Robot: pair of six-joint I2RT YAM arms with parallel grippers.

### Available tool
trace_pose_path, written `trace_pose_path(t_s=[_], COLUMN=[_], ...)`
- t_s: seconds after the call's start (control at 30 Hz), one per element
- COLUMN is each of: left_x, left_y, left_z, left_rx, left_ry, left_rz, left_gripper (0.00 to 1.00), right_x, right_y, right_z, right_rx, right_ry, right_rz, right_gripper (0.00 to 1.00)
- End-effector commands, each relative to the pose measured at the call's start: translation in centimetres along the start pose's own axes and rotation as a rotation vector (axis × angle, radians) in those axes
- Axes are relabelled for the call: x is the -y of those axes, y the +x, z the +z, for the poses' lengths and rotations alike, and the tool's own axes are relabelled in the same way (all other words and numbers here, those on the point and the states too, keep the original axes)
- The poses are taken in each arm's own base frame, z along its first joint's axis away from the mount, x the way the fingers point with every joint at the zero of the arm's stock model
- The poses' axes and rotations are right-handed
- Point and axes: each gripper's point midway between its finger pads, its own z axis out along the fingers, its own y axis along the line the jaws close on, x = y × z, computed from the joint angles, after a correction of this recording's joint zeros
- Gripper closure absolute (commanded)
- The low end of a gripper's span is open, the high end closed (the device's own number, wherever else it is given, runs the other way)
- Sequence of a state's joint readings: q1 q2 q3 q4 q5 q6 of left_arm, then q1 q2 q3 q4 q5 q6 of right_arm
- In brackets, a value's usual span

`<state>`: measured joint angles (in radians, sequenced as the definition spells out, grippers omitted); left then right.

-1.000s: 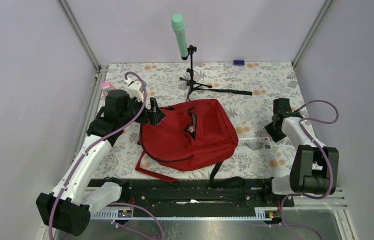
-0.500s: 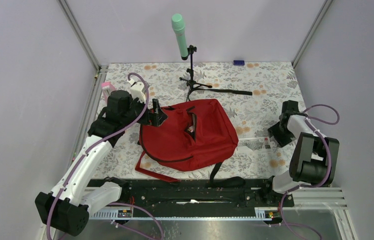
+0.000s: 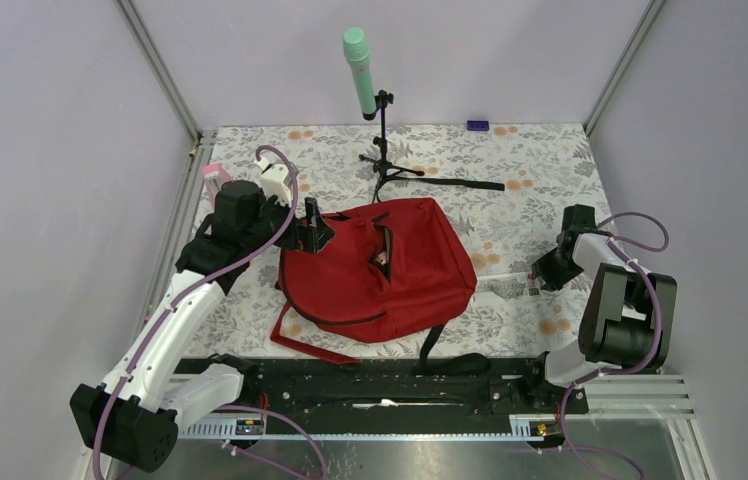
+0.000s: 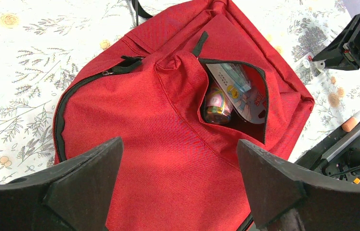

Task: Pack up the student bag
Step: Pick up the stationery from the center of the board.

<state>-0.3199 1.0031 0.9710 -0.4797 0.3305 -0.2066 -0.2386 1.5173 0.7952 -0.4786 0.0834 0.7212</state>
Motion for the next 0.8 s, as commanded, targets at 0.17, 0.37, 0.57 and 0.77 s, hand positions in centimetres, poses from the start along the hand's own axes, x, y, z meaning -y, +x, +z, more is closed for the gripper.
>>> trace_pose_path(t_s=[0.17, 0.37, 0.57, 0.77], left_x=[0.3, 0.3, 1.1, 2.3], left_y=[-1.0, -1.0, -1.2, -1.1], left_z=[-0.4, -0.4, -0.5, -0.3], left_rx=[0.038, 0.041, 0.044, 0.05], left_ry=[0.001, 0.0, 0.048, 0.12], left_rz=[0.03, 0.033, 0.044, 0.056], left_gripper=[0.08, 0.08, 0.08, 0.08], right_x=[0.8, 0.9, -1.3, -6.6], right_y=[0.9, -0.1, -2.2, -3.8], right_z=[-0.5, -2.2, -7.3, -14.8], right_rx=[-0.019, 0.03, 0.166, 0.363], right_ry=[0.007, 0.001, -0.172, -0.573], right_rz=[-0.015, -0.048, -0.092, -0.12], right_gripper=[0.84, 1.0, 1.0, 1.0])
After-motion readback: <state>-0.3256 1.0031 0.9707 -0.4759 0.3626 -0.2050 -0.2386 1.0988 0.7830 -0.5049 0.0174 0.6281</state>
